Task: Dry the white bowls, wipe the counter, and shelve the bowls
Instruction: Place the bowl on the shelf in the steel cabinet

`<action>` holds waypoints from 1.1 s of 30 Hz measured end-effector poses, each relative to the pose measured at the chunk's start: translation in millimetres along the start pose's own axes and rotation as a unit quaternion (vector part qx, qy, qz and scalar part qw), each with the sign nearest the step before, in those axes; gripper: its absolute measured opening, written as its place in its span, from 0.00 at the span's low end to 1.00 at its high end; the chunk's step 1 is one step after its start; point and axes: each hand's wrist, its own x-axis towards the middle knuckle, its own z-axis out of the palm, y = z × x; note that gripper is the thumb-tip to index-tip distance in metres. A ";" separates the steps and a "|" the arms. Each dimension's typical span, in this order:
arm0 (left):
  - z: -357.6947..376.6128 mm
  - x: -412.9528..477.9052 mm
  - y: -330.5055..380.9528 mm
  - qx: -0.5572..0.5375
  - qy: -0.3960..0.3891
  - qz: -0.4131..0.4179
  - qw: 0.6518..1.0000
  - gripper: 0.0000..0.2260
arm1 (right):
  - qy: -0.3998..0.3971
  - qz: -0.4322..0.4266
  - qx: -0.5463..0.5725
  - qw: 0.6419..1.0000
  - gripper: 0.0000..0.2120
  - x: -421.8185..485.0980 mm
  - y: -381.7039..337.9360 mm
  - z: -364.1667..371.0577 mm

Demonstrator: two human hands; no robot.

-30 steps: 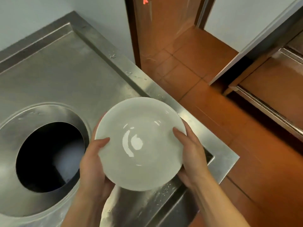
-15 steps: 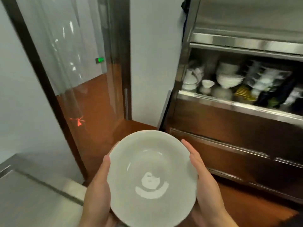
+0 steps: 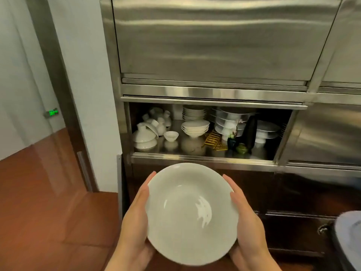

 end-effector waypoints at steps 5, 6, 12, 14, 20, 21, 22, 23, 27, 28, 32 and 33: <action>35.1 85.7 -17.4 -0.001 0.022 -0.047 0.999 0.16 | 0.017 0.015 -0.034 0.999 0.14 106.1 10.3 -15.1; 35.8 107.0 -21.9 0.002 0.023 -0.050 0.999 0.15 | 0.011 0.013 -0.037 0.999 0.14 127.4 15.9 -15.3; 36.0 251.3 -52.2 0.013 0.049 -0.070 0.996 0.11 | 0.024 0.034 -0.060 0.997 0.17 262.3 45.9 2.2; 37.1 300.4 -59.3 0.012 0.050 -0.071 0.996 0.09 | 0.034 0.032 -0.060 0.997 0.17 308.6 56.1 7.3; 55.8 418.4 -81.8 0.045 0.049 -0.087 0.994 0.12 | 0.048 0.040 -0.057 0.996 0.20 427.9 81.2 12.1; 58.9 431.2 -85.9 0.052 0.052 -0.085 0.994 0.12 | 0.057 0.037 -0.060 0.996 0.20 442.4 84.4 11.9; 61.4 442.5 -89.9 0.058 0.056 -0.082 0.993 0.11 | 0.066 0.035 -0.060 0.995 0.20 454.9 86.8 11.7; 63.9 455.5 -95.6 0.062 0.061 -0.082 0.993 0.11 | 0.074 0.036 -0.056 0.995 0.20 468.7 89.9 10.2; 71.4 488.2 -113.1 0.067 0.073 -0.098 0.990 0.10 | 0.100 0.050 -0.066 0.992 0.19 502.3 96.5 6.9; 73.0 494.5 -117.7 0.068 0.078 -0.106 0.989 0.10 | 0.107 0.055 -0.066 0.991 0.19 508.5 98.4 4.6; 75.7 516.9 -125.0 0.052 0.087 -0.117 0.988 0.08 | 0.113 0.061 -0.056 0.990 0.19 531.5 97.4 1.3; 76.2 522.4 -125.8 0.052 0.089 -0.116 0.988 0.09 | 0.111 0.063 -0.054 0.990 0.19 536.7 97.2 1.1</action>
